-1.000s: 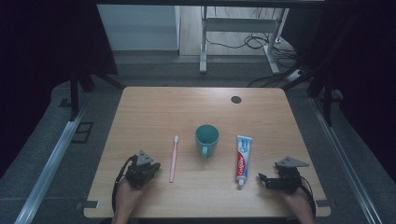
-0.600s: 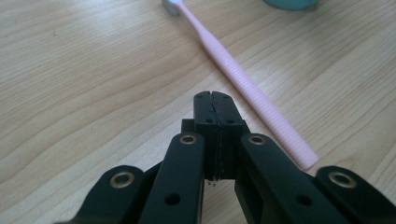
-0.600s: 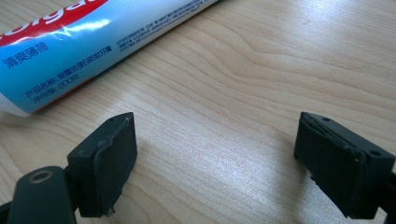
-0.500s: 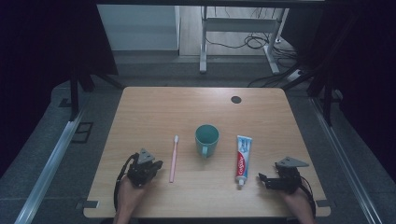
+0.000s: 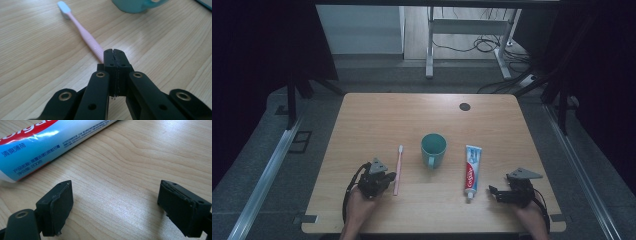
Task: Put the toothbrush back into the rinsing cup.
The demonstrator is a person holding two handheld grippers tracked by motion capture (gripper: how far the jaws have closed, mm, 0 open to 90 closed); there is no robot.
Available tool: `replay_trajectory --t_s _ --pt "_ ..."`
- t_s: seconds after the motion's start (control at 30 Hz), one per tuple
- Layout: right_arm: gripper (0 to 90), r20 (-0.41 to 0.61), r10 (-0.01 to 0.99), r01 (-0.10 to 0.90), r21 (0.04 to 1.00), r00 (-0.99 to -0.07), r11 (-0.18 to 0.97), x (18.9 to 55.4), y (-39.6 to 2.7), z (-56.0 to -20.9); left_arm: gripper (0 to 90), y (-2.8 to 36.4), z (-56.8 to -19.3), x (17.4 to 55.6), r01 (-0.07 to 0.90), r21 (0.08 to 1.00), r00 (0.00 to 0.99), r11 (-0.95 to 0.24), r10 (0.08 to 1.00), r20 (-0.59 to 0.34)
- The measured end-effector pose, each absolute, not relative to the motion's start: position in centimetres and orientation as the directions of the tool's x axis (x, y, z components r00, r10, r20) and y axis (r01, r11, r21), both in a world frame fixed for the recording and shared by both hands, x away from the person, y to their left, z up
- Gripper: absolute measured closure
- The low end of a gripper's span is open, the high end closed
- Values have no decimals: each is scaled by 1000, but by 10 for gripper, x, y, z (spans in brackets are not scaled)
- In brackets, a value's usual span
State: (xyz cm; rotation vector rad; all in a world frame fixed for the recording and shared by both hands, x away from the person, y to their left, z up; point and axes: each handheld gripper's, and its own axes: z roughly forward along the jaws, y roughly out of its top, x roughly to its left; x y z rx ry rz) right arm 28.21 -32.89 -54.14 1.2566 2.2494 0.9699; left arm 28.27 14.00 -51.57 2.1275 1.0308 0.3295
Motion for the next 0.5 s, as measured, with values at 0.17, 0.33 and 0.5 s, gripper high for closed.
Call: replay_trajectory --t_s 0.17,0.33,0.5 --pt "128 0 851 585 727 -525 360 282 -329 -541 886 133 -518 283 571 704 657 -423 749 -83" --pt "128 0 851 584 727 -525 361 282 -329 -541 884 125 -522 282 569 691 671 -445 737 -78" --pt "128 -1 851 584 727 -525 361 283 -329 -541 883 121 -525 282 572 682 675 -456 734 -77"
